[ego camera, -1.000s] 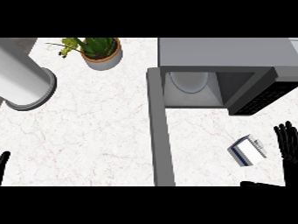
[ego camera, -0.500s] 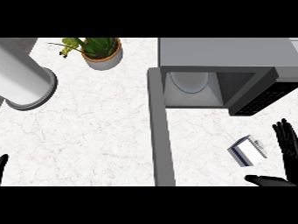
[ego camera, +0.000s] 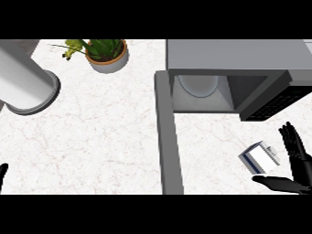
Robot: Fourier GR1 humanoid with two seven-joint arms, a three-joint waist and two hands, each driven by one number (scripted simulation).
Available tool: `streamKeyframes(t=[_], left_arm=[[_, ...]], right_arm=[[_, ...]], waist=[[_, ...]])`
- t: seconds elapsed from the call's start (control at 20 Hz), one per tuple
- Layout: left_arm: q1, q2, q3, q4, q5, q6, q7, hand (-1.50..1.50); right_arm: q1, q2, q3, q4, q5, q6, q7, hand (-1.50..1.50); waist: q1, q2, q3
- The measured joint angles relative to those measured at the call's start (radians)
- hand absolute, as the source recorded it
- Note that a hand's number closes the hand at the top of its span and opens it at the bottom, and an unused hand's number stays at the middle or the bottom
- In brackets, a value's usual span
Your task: Pick up the milk, place it into the microwave and close the microwave
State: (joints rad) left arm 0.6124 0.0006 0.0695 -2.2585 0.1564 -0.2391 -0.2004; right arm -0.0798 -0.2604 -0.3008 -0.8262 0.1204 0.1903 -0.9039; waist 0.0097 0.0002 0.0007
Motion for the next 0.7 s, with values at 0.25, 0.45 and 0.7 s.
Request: streamKeyframes(t=[0.25, 0.45, 0.7], left_arm=[[-0.013, 0.004, 0.008, 0.002, -0.001, 0.004, 0.011, -1.50], [-0.031, 0.008, 0.004, -0.004, -0.001, 0.025, 0.038, -1.50], [-0.031, 0.015, 0.036, 0.020, 0.021, -0.001, 0.010, -1.50]], right_arm=[[-0.075, -0.035, -0.004, 0.202, 0.026, -0.006, -0.061, -1.50], [-0.108, -0.043, 0.010, 0.294, 0.040, -0.007, -0.082, -1.50], [-0.139, -0.050, 0.025, 0.376, 0.041, 0.011, -0.087, -1.50]], waist=[[0.002, 0.001, 0.000], [0.002, 0.001, 0.000], [0.005, 0.002, 0.001]])
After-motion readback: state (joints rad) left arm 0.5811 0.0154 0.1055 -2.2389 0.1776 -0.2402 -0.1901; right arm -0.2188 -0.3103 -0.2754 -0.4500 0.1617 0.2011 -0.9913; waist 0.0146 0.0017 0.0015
